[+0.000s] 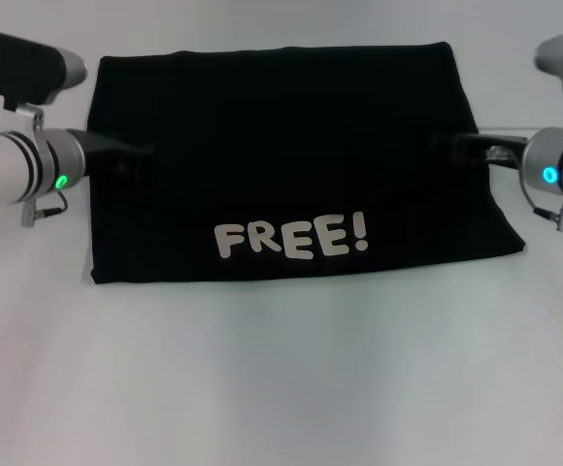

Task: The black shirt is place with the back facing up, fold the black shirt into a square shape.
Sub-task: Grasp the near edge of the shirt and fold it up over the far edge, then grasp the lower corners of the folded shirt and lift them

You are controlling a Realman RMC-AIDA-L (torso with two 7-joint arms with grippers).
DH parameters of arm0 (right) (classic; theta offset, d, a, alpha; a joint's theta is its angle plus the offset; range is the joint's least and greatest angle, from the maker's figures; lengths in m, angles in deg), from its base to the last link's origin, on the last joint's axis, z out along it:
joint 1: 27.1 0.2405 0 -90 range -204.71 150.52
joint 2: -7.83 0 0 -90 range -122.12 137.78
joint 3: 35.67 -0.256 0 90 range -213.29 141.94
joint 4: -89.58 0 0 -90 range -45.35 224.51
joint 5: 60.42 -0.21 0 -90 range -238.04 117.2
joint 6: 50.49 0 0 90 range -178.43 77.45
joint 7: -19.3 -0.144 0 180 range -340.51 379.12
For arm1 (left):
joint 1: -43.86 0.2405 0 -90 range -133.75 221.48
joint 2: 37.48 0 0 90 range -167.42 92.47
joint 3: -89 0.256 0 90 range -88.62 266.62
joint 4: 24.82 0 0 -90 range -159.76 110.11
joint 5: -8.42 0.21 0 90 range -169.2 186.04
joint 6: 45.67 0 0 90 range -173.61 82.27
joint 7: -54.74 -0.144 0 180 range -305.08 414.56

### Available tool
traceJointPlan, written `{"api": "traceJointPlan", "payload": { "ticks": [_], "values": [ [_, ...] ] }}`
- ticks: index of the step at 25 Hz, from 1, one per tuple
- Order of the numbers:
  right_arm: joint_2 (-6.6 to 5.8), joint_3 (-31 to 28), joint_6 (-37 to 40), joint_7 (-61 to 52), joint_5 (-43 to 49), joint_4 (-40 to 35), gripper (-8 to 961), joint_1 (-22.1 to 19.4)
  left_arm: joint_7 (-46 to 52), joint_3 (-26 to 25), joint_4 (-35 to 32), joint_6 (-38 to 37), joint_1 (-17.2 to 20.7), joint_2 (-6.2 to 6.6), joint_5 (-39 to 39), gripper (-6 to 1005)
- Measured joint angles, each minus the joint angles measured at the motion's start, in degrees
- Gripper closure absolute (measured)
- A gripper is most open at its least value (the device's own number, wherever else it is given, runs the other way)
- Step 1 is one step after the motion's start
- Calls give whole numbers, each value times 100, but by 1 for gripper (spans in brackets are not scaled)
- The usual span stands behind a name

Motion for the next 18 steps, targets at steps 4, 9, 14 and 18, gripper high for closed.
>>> {"api": "traceJointPlan", "payload": {
  "ticks": [4, 9, 14, 18],
  "values": [
    [7, 0, 174, 355, -630, -199, 398, -182, 109, 3, -290, -25, 56, -2, 4, 567],
    [-45, 0, 914, 717, -1343, -472, 247, -513, 605, 12, -690, -380, 232, -17, 53, 369],
    [-213, -30, 1999, 742, -1474, -597, 162, -857, 1265, 45, -1913, -2028, 765, -219, 23, 150],
    [-341, -24, 2975, 747, -1542, -669, 112, -1171, 1566, 59, -2720, -3555, 1180, -313, 4, 121]
  ]
}}
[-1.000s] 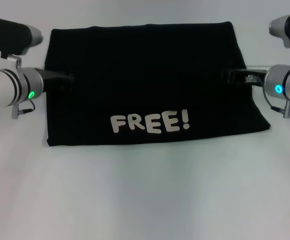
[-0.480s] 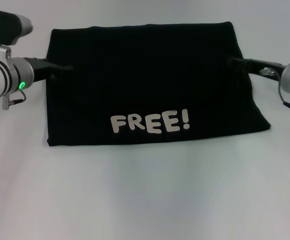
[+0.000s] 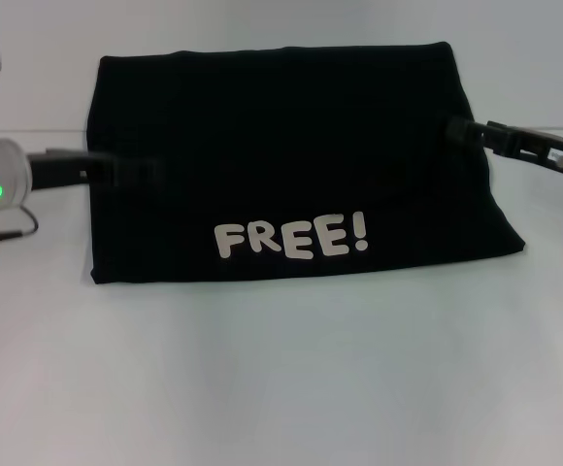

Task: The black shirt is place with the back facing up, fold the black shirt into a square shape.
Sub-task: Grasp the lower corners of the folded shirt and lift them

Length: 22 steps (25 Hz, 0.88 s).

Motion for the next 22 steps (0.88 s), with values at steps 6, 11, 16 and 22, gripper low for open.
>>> {"api": "traceJointPlan", "payload": {
  "ticks": [6, 11, 16, 22],
  "values": [
    [-102, 27, 1244, 214, -8, -126, 115, -401, 385, -3, -294, -1176, 486, 87, 9, 107],
    [-114, 23, 1410, 263, -5, -126, 116, -538, 826, -4, -260, -1223, 732, 157, 52, 107],
    [-116, 8, 1352, 264, -11, -126, 114, -529, 1090, -6, -5, -916, 786, 171, 54, 106],
    [-91, 24, 1285, 267, -15, -125, 115, -472, 1082, 70, 502, -390, 699, 203, 58, 106]
  ]
}}
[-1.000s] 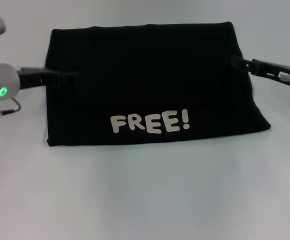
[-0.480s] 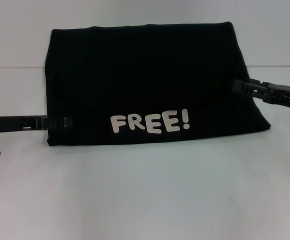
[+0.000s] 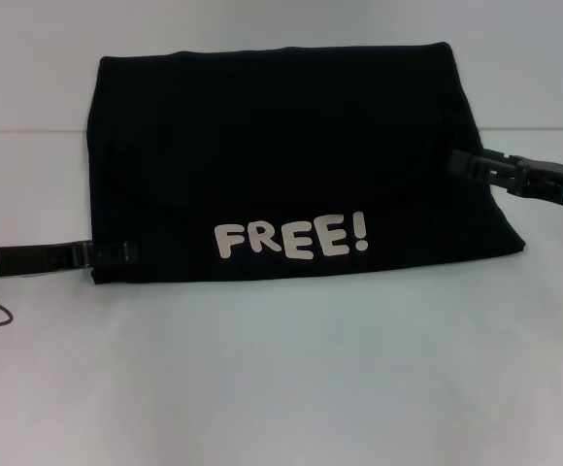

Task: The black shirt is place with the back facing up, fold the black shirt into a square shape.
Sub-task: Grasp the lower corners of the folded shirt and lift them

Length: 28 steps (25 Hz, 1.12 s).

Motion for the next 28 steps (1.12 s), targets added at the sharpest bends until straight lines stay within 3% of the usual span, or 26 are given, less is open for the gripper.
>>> {"api": "traceJointPlan", "payload": {
  "ticks": [15, 24, 28],
  "values": [
    [15, 0, -2, -5, 1, 0, 115, -62, -230, 254, 43, -64, -11, 18, -23, 151],
    [8, 0, 4, -10, -1, 0, 114, -69, -303, 247, 60, 85, -15, 26, -14, 392],
    [-12, 0, 5, -25, 7, 0, 114, -70, -319, 252, 74, 162, -10, 27, -3, 562]
  ]
}}
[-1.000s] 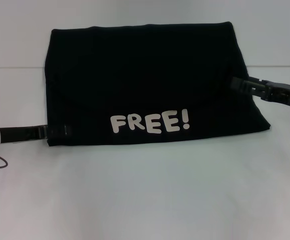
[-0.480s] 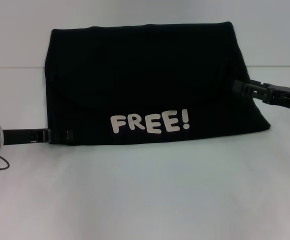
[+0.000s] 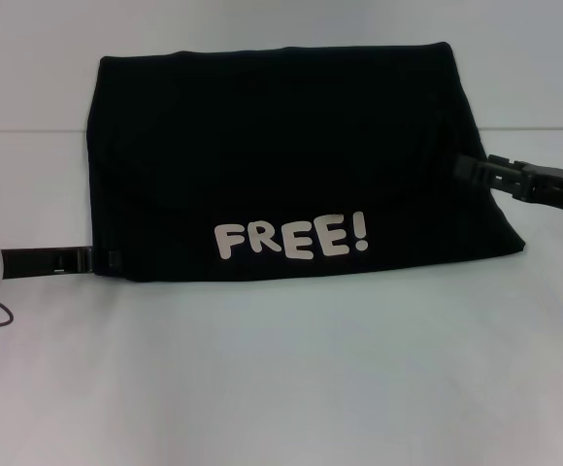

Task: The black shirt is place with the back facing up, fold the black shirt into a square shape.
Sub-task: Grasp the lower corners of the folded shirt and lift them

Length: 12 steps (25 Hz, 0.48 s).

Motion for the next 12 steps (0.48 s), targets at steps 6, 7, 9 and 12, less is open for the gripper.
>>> {"api": "traceJointPlan", "payload": {
  "ticks": [6, 7, 9, 12],
  "values": [
    [-7, 0, 0, -16, -6, 0, 114, -8, -55, 1, 74, 53, -15, 6, 18, 836],
    [-11, 0, 0, -18, 0, 0, 114, -8, -55, 1, 73, 48, -16, 6, 19, 862],
    [-35, 0, -11, -33, 27, 1, 115, -8, -61, 1, 46, -11, -15, 16, 30, 914],
    [-119, 6, -184, -207, 231, 3, 115, 1, -83, -14, 1, -149, -7, 81, 75, 993]
  ]
}}
